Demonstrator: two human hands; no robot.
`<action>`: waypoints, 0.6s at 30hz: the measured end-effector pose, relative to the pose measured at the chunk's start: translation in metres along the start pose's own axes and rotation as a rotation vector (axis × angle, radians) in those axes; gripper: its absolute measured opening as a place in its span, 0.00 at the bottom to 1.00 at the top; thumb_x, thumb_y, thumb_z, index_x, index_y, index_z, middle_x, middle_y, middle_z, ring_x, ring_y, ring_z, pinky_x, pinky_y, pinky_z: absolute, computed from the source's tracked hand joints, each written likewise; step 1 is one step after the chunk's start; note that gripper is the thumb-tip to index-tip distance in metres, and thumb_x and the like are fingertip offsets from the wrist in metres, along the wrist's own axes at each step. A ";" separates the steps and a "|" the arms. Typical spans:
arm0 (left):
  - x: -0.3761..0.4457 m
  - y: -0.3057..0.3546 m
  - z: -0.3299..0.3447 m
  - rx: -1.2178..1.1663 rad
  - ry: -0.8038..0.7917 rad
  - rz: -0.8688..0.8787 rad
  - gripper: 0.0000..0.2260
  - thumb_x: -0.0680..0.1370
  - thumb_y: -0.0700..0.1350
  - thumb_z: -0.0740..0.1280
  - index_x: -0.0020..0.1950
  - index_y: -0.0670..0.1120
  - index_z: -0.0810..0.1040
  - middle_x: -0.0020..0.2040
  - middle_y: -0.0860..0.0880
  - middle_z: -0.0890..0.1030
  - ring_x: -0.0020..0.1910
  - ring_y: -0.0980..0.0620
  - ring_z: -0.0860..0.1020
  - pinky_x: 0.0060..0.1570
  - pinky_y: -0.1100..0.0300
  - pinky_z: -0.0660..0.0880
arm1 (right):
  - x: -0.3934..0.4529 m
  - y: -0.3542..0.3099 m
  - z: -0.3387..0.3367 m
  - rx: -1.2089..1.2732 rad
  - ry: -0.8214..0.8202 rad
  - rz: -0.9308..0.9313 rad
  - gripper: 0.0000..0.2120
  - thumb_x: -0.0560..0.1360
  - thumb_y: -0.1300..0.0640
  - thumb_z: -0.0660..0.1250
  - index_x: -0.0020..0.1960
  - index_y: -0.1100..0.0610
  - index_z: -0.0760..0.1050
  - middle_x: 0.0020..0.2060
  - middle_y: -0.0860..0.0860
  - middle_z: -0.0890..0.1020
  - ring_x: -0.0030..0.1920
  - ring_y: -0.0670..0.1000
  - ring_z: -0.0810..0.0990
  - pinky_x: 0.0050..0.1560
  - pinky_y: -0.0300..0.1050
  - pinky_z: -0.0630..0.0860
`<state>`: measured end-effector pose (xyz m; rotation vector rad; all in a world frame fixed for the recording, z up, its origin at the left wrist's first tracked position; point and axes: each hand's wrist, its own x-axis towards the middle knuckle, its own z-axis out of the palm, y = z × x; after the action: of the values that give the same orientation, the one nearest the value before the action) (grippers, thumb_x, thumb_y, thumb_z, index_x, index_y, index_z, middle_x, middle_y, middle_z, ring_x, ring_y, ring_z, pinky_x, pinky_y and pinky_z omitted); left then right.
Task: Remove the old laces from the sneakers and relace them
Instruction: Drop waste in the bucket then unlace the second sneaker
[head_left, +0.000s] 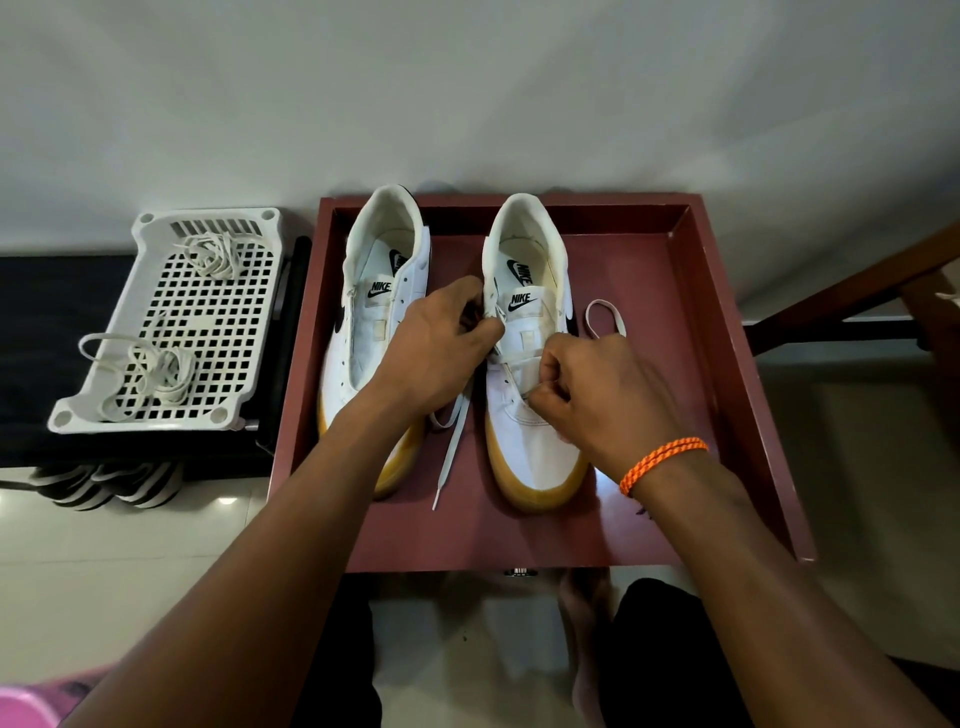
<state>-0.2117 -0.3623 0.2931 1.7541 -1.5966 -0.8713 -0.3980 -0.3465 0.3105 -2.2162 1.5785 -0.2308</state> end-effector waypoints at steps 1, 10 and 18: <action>0.000 0.000 0.000 -0.003 0.000 0.002 0.06 0.81 0.43 0.67 0.49 0.41 0.77 0.43 0.45 0.83 0.42 0.46 0.80 0.45 0.50 0.77 | 0.000 -0.003 0.001 -0.045 0.024 -0.004 0.07 0.76 0.53 0.68 0.43 0.53 0.72 0.34 0.50 0.79 0.36 0.56 0.78 0.37 0.51 0.77; -0.002 0.002 -0.001 -0.021 -0.013 -0.002 0.06 0.82 0.43 0.67 0.48 0.42 0.77 0.42 0.48 0.82 0.40 0.51 0.79 0.41 0.59 0.75 | -0.005 -0.021 0.007 -0.120 0.147 0.122 0.06 0.79 0.57 0.64 0.55 0.59 0.71 0.44 0.59 0.81 0.42 0.65 0.79 0.38 0.48 0.65; -0.002 0.000 -0.002 -0.016 -0.024 -0.034 0.08 0.81 0.46 0.69 0.47 0.42 0.76 0.42 0.46 0.84 0.43 0.45 0.83 0.47 0.46 0.81 | 0.002 -0.002 -0.009 -0.069 0.436 0.311 0.04 0.80 0.57 0.62 0.51 0.58 0.72 0.39 0.64 0.79 0.42 0.70 0.80 0.36 0.54 0.69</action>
<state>-0.2107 -0.3602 0.2944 1.7711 -1.5744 -0.9220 -0.3985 -0.3495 0.3191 -2.0219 2.1613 -0.6053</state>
